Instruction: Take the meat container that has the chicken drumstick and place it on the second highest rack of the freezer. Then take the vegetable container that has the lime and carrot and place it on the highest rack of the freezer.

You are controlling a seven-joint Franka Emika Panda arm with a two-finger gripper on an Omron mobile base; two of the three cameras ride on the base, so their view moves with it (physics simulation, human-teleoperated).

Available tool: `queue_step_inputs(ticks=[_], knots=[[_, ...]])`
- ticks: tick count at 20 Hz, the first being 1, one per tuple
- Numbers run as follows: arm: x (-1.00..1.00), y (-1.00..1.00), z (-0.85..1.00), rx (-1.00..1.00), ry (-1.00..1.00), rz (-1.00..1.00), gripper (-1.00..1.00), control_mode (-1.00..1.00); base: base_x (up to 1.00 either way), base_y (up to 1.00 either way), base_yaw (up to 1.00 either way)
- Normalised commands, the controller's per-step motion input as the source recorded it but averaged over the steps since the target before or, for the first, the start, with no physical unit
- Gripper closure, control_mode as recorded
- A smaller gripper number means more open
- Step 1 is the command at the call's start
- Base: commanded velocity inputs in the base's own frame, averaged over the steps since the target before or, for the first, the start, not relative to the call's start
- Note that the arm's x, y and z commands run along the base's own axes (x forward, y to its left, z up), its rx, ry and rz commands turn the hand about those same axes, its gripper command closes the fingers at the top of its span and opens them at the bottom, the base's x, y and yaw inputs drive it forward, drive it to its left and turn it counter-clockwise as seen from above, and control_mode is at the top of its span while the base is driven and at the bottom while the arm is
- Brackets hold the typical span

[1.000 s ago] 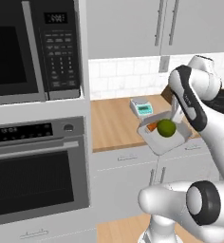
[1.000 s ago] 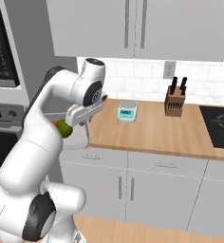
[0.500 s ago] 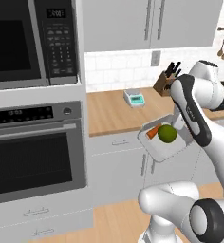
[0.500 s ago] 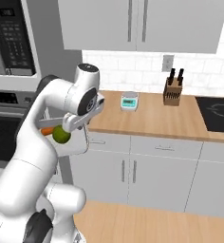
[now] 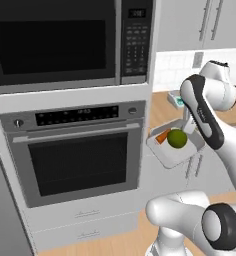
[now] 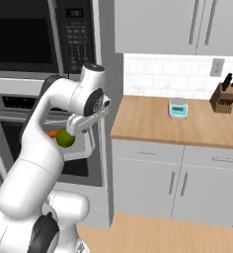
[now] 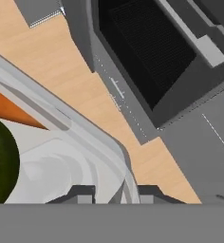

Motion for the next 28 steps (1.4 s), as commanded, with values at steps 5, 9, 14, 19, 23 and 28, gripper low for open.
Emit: queue_step_inputs(ticks=[5,9,14,19,23,28], knots=[[0.00,0.00,0.00,0.00,0.00,0.00,1.00,1.00,0.00,1.00,0.02],[0.00,0.00,0.00,0.00,0.00,0.00,1.00,1.00,-0.01,1.00,0.01],[0.00,0.00,0.00,0.00,0.00,0.00,1.00,1.00,-0.07,1.00,0.03],[0.00,0.00,0.00,0.00,0.00,0.00,1.00,1.00,-0.16,1.00,0.05],[0.00,0.00,0.00,0.00,0.00,0.00,1.00,1.00,-0.06,1.00,0.05],[0.00,0.00,0.00,0.00,0.00,0.00,1.00,1.00,-0.18,0.94,0.03]])
